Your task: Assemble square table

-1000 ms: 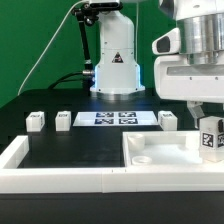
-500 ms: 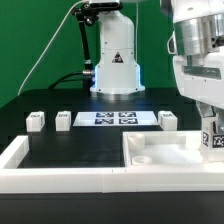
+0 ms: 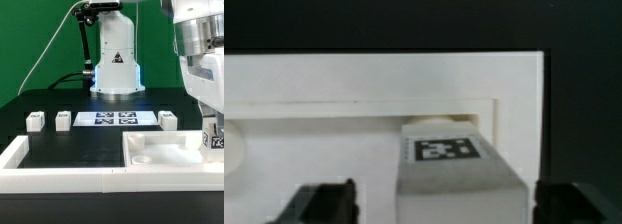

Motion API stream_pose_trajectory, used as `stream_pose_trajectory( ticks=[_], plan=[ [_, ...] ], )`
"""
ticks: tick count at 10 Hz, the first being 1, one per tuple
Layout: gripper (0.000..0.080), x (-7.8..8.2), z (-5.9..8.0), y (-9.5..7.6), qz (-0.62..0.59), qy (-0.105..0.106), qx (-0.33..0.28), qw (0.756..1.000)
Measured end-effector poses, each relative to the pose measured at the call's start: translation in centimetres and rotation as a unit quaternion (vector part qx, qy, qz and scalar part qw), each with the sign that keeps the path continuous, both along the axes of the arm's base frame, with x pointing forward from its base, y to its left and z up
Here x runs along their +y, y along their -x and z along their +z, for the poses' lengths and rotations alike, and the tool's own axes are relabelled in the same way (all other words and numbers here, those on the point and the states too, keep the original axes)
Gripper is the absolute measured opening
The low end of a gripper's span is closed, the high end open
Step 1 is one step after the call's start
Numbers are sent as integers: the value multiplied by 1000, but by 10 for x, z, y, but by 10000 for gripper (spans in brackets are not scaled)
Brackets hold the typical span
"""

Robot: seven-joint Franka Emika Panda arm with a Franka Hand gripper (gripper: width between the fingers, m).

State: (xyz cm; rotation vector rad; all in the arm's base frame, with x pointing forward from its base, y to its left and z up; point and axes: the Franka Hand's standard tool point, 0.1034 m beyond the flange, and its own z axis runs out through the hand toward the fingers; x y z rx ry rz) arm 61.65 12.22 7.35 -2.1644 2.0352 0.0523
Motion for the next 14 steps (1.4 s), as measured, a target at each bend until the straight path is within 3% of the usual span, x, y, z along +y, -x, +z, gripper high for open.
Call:
stream_pose_trajectory(
  ticks=[1,2,6,10,14],
  plan=[
    [612,2,-2,2,38,4,-3,999],
    [642,4,-3,3,87,8,-4,996],
    [649,3,0,1,272,23,-30,961],
    [649,-2,2,-5,448,24,-40,893],
    [649,-2,2,-7,603,61,-41,794]
  ],
)
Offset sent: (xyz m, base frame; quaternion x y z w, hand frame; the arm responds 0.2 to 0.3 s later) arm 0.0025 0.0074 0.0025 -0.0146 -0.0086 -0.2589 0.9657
